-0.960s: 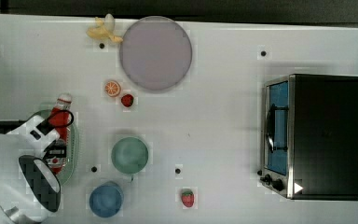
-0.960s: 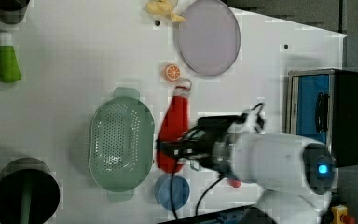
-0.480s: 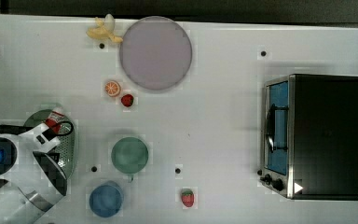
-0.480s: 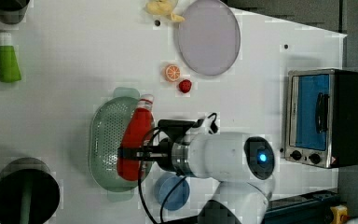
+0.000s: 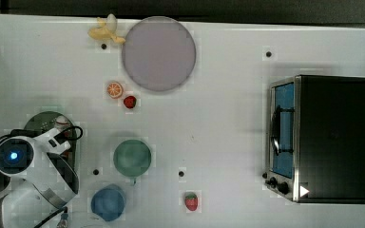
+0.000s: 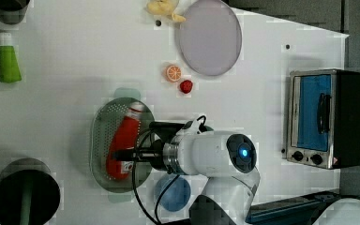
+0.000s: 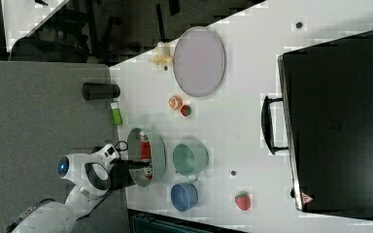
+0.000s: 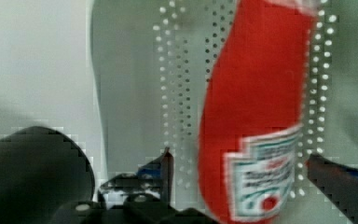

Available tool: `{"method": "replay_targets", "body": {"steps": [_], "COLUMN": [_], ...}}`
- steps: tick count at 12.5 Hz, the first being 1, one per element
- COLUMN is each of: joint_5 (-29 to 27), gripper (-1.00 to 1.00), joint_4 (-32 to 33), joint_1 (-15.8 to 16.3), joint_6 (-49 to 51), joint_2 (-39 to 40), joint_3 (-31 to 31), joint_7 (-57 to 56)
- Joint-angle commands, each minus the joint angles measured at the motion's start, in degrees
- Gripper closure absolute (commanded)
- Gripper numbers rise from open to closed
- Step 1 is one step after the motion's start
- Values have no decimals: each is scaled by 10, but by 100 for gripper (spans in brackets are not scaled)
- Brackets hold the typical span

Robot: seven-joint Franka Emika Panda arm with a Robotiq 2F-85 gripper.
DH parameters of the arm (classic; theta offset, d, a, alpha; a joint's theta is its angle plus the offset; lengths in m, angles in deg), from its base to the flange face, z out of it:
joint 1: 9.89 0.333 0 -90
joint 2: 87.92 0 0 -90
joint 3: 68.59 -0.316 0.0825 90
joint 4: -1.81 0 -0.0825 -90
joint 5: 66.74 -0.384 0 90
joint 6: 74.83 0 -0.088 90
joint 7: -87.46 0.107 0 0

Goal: Pick Ketchup from the table and place it in strainer.

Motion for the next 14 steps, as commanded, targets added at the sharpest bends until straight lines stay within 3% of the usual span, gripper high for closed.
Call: {"method": "replay_targets", "body": {"steps": [1, 5, 9, 14], "joint_5": [-1, -11, -103, -130], "gripper": [-100, -100, -100, -100], "joint_4": [-25, -56, -142, -279], "joint_1": [5, -48, -121, -174], "joint_6": [2, 120, 314, 524], "joint_2": [-60, -175, -250, -287], "joint_3": [-6, -5, 11, 123], "joint_7": [85, 113, 93, 89]}}
